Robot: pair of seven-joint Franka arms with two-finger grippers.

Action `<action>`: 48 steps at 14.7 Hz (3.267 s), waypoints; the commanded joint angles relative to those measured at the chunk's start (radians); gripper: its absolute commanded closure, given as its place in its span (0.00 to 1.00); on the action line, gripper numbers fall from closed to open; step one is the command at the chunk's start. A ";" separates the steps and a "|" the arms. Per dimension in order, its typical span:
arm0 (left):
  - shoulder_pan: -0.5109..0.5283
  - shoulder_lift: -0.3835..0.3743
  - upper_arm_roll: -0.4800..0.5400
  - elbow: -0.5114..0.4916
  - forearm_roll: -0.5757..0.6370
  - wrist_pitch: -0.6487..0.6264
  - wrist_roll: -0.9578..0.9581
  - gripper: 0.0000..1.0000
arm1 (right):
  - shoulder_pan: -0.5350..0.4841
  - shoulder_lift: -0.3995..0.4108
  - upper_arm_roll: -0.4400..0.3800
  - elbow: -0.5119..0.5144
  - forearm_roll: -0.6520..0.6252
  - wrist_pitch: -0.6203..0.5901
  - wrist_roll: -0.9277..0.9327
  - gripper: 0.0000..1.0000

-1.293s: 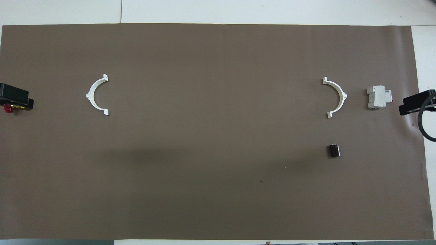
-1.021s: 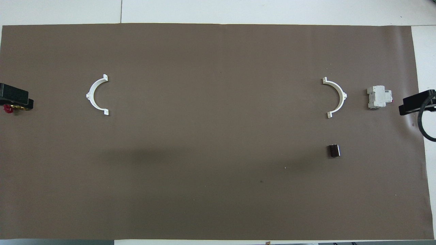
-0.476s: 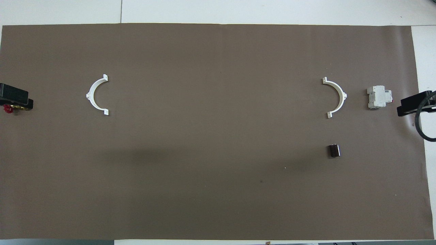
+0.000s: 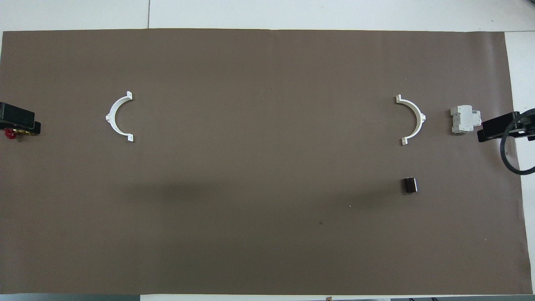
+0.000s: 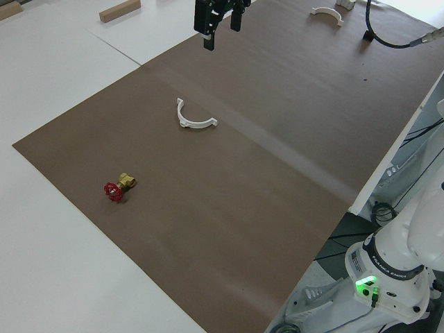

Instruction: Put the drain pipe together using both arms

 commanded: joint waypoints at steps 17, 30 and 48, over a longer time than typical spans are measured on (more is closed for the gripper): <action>0.003 -0.022 -0.003 -0.021 0.016 -0.008 0.006 0.00 | -0.047 0.395 0.007 -0.323 0.083 0.834 -0.279 0.09; -0.011 -0.065 -0.010 -0.312 0.014 0.374 0.011 0.00 | -0.053 0.436 0.008 -0.304 0.081 0.886 -0.326 0.82; -0.005 0.289 -0.010 -0.452 0.014 0.981 0.011 0.05 | 0.413 0.498 0.069 -0.068 0.046 0.650 0.431 1.00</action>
